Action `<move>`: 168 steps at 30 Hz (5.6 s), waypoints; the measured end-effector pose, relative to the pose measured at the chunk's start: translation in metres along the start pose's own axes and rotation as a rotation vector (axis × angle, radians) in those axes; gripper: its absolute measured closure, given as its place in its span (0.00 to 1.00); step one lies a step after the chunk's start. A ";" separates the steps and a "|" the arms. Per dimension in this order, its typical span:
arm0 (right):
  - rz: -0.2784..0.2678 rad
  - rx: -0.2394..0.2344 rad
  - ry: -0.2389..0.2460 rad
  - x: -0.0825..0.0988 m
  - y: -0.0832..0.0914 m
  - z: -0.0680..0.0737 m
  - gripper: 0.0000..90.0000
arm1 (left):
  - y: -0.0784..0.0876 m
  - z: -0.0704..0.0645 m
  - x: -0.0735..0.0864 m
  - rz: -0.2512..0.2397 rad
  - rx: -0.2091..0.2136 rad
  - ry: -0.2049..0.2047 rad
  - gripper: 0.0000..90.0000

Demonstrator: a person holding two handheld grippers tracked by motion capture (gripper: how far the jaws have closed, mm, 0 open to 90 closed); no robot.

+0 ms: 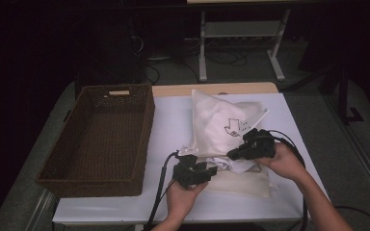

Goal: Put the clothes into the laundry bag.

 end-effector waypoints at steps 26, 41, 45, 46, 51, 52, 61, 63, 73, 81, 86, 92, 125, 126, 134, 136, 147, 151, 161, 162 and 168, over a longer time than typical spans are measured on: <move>0.036 0.013 -0.017 0.006 -0.008 -0.014 0.98 | 0.026 0.061 0.019 0.075 -0.083 -0.018 0.95; 0.065 -0.020 0.013 0.002 -0.021 -0.006 0.98 | 0.055 0.038 0.042 0.070 -0.005 -0.029 0.93; 0.050 -0.022 0.022 -0.002 -0.017 -0.001 0.98 | 0.063 0.031 0.032 0.061 0.001 -0.068 0.84; 0.050 -0.024 0.025 -0.004 -0.016 0.000 0.98 | 0.065 0.029 0.030 0.057 -0.002 -0.075 0.82; 0.048 -0.023 0.036 -0.009 -0.015 0.002 0.98 | 0.071 0.027 0.017 0.034 -0.017 -0.088 0.74; 0.047 -0.023 0.042 -0.009 -0.015 0.002 0.98 | 0.073 0.028 0.015 0.028 -0.017 -0.082 0.73; 0.045 -0.026 0.043 -0.010 -0.015 0.002 0.98 | 0.076 0.025 0.009 0.012 -0.006 -0.070 0.70; 0.042 -0.024 0.041 -0.010 -0.014 0.002 0.98 | 0.067 0.017 0.010 0.022 0.017 -0.073 0.70; 0.030 -0.015 0.036 -0.011 -0.012 0.001 0.98 | -0.004 -0.022 0.012 0.046 0.063 -0.060 0.82; 0.019 -0.006 0.015 -0.010 -0.008 0.002 0.98 | -0.046 -0.020 -0.006 0.001 0.024 0.017 0.89; 0.019 0.001 -0.002 -0.012 -0.008 0.001 0.98 | -0.057 -0.012 -0.015 -0.053 -0.006 0.059 0.90; -0.021 -0.004 -0.019 -0.018 -0.005 0.005 0.98 | -0.065 -0.009 -0.023 -0.080 -0.016 0.120 0.90; -0.061 0.032 -0.083 -0.010 -0.007 -0.006 0.96 | -0.067 -0.036 -0.014 -0.039 0.043 0.057 0.79; -0.061 0.030 -0.081 -0.009 -0.009 -0.007 0.90 | -0.063 -0.035 -0.012 -0.033 0.040 0.041 0.78; -0.163 0.055 -0.083 -0.005 0.025 -0.002 0.82 | -0.025 -0.023 -0.010 -0.032 0.048 -0.002 0.77; -0.153 0.080 -0.104 0.006 0.030 -0.006 0.86 | -0.017 -0.019 -0.011 -0.033 0.050 -0.004 0.77; -0.050 0.065 -0.130 0.041 0.000 -0.007 0.93 | 0.010 0.000 -0.012 -0.046 0.026 -0.044 0.71; -0.095 0.069 -0.109 0.037 0.011 -0.003 0.90 | 0.016 0.005 -0.012 -0.045 0.012 -0.062 0.68; -0.155 0.116 -0.108 0.035 0.034 -0.004 0.79 | 0.033 0.027 -0.019 -0.064 -0.041 -0.081 0.60; -0.159 0.122 -0.108 0.035 0.035 -0.005 0.77 | 0.034 0.030 -0.019 -0.063 -0.048 -0.084 0.59; -0.192 0.137 -0.119 0.037 0.043 -0.009 0.70 | 0.040 0.040 -0.020 -0.063 -0.071 -0.088 0.54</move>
Point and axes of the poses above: each handheld gripper's, and its own axes: y roughly backward along the jaws, x roughly out of its underside, z roughly to its left, the point moved 8 cm from there along -y, roughly forward along the jaws, and after that the axes turned 10 degrees about -x, right-handed, at the moved point
